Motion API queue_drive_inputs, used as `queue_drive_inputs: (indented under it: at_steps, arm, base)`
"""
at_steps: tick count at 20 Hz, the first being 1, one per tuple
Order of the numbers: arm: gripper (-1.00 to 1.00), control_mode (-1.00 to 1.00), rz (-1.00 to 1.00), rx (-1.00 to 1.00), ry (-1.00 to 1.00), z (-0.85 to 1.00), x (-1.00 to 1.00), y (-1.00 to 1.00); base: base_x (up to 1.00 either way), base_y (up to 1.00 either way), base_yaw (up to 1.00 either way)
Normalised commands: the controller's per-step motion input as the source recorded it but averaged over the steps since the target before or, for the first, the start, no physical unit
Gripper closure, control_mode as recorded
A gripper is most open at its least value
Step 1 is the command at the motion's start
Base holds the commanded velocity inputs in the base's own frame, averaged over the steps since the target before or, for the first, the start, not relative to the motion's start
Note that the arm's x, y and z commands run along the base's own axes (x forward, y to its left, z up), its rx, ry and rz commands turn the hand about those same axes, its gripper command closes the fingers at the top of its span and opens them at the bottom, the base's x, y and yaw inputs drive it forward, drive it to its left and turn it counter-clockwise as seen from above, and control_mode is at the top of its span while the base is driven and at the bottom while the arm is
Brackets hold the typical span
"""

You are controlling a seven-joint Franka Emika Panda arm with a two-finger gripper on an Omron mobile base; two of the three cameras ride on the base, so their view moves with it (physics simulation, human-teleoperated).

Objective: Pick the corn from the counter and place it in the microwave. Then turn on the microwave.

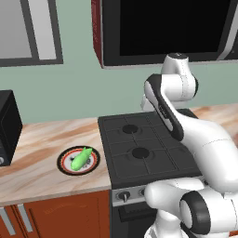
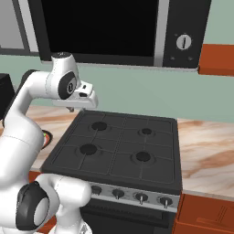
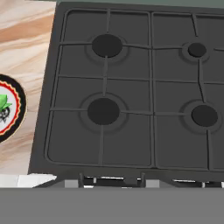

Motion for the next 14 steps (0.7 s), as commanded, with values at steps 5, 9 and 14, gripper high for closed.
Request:
queue_drive_inputs:
  at_steps: [5, 9, 14]
  arm:
    - [-1.0, -1.0, 0.0, 0.0, 0.0, 0.0, -0.15, 0.0]
    - [-1.0, -1.0, -0.03, 0.0, -0.07, 0.09, -0.3, -0.17]
    - [-1.0, -1.0, -0.06, -0.01, -0.13, 0.2, -0.33, -0.34]
  base:
    - [0.0, 0.0, 0.0]
    - [0.0, 0.0, 0.0]
    - [0.0, 0.0, 0.0]
